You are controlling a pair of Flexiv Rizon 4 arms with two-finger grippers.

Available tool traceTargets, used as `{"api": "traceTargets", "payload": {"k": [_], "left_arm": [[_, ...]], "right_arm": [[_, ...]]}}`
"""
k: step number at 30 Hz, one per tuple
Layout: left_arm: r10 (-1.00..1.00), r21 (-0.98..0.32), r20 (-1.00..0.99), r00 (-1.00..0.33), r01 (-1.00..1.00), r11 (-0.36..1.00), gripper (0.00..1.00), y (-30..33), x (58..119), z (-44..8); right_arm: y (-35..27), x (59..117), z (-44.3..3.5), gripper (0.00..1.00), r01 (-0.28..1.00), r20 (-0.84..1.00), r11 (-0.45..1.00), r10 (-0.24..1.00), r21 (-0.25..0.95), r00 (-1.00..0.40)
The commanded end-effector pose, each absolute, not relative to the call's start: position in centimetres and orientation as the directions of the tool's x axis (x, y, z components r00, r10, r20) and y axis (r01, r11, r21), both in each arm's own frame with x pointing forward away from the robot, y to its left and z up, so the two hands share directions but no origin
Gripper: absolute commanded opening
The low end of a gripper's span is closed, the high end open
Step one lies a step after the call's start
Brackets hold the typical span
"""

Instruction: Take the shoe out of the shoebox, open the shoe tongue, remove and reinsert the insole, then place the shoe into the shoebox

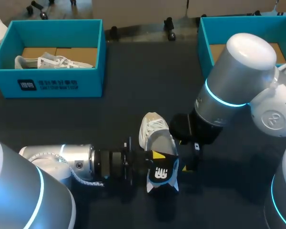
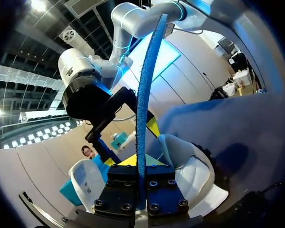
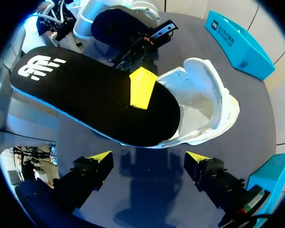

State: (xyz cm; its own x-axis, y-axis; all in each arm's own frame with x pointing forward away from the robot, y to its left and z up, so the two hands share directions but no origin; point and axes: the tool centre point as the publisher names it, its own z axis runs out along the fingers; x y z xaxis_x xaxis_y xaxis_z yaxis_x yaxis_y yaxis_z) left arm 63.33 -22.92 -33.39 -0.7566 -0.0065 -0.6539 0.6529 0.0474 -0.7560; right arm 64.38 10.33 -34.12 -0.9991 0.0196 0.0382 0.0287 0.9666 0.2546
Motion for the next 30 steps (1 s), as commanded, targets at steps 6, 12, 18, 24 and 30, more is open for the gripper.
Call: {"api": "traceTargets", "payload": {"k": [6, 12, 18, 24, 30], "left_arm": [[-0.019, -0.740, -0.670, -0.742, 0.667, 0.087, 0.00, -23.6, 63.8, -33.9], [-0.014, -0.736, -0.673, -0.739, 0.667, 0.115, 0.00, -23.6, 64.6, -34.2], [-0.002, -0.773, -0.628, -0.778, 0.624, 0.118, 0.00, -23.3, 64.8, -33.9], [0.017, -0.787, -0.609, -0.793, 0.607, 0.105, 0.00, -23.2, 63.9, -33.2], [0.035, -0.789, -0.606, -0.795, 0.606, 0.097, 0.11, -23.1, 63.3, -32.7]], "right_arm": [[10.4, 64.3, -34.3, 1.00, 0.029, 0.036, 0.967, 0.020, 0.254, -0.999], [10.4, 64.3, -34.3, 1.00, 0.029, 0.036, 0.967, 0.020, 0.254, -0.999], [10.4, 64.3, -34.3, 1.00, 0.029, 0.036, 0.967, 0.020, 0.254, -0.999], [10.4, 64.3, -34.3, 1.00, 0.029, 0.036, 0.967, 0.020, 0.254, -0.999], [10.4, 64.3, -34.3, 1.00, 0.029, 0.036, 0.967, 0.020, 0.254, -0.999]]}}
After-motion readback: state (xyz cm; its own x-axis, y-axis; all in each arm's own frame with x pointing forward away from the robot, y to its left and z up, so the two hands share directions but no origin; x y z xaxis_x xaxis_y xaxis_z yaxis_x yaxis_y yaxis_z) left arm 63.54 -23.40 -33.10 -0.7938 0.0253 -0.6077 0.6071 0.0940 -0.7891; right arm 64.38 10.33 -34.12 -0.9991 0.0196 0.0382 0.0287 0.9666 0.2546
